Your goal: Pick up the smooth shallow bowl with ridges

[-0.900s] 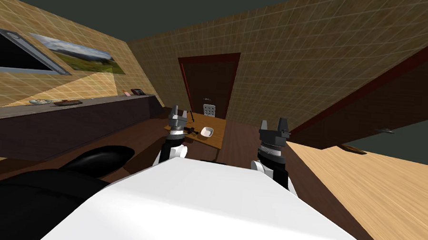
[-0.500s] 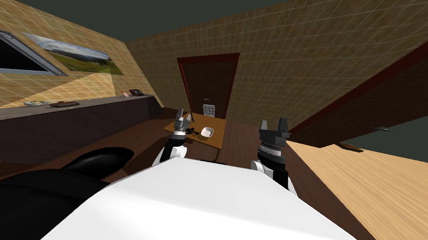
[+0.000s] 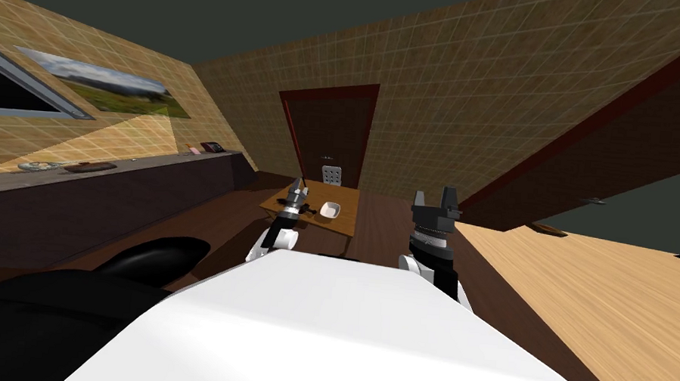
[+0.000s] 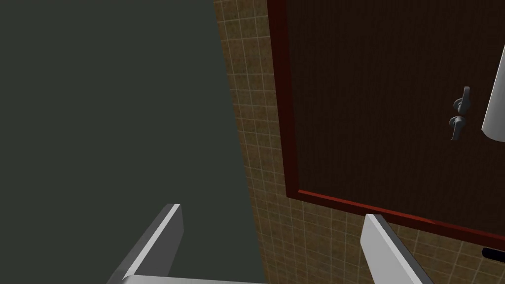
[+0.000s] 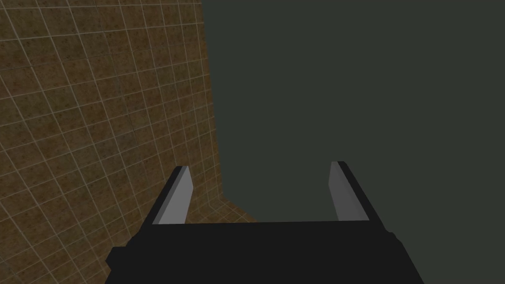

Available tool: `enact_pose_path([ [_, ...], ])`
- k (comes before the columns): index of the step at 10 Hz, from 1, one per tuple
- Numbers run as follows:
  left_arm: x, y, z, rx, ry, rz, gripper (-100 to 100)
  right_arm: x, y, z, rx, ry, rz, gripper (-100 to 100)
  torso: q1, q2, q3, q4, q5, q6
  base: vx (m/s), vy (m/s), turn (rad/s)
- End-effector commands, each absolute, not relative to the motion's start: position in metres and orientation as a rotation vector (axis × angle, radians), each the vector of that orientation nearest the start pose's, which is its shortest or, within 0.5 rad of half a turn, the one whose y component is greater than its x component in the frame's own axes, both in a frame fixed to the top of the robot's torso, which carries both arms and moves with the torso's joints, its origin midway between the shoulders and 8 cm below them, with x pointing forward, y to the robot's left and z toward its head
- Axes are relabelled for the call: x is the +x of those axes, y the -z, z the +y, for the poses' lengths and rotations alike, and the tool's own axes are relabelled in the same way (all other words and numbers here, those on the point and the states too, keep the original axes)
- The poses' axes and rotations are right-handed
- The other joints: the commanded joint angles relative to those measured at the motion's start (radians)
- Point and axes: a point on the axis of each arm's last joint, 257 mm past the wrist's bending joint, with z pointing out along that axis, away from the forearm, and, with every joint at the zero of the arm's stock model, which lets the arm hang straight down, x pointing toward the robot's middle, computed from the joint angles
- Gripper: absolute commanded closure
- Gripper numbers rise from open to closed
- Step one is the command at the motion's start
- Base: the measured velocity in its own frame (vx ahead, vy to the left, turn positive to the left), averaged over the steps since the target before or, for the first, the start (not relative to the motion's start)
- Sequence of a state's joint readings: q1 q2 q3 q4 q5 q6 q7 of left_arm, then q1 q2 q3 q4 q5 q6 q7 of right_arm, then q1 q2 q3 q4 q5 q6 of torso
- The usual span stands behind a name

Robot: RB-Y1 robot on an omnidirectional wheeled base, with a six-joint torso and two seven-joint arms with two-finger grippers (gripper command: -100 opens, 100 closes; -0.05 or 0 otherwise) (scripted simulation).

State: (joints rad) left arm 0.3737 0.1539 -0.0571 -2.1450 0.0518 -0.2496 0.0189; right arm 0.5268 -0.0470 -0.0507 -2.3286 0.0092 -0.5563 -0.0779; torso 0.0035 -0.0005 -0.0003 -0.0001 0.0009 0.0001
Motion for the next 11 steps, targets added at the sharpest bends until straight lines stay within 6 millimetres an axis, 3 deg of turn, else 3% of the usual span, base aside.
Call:
enact_pose_path([
  [1, 0.427, 0.063, 0.251, -0.825, 1.334, 0.944, -100, 0.321, -0.049, -0.286, 0.571, -1.333, 0.584, 0, 0.0, 0.0, 0.0, 0.0, 0.0, 0.0, 0.002, 0.033, -0.016],
  [5, 0.452, 0.113, 0.255, -0.908, 1.267, 1.058, -100, 0.321, -0.049, -0.286, 0.571, -1.333, 0.584, 0, -0.001, 0.0, 0.0, 0.0, 0.0, 0.0, 0.005, 0.033, -0.036],
  [9, 0.479, 0.182, 0.264, -1.029, 1.169, 1.204, -100, 0.321, -0.049, -0.286, 0.571, -1.333, 0.584, 0, -0.002, 0.0, 0.0, 0.0, 0.0, 0.0, 0.006, 0.026, -0.041],
  [11, 0.485, 0.204, 0.267, -1.068, 1.138, 1.245, -100, 0.321, -0.049, -0.286, 0.571, -1.333, 0.584, 0, -0.002, -0.001, 0.0, 0.0, 0.0, 0.0, 0.008, 0.018, -0.032],
])
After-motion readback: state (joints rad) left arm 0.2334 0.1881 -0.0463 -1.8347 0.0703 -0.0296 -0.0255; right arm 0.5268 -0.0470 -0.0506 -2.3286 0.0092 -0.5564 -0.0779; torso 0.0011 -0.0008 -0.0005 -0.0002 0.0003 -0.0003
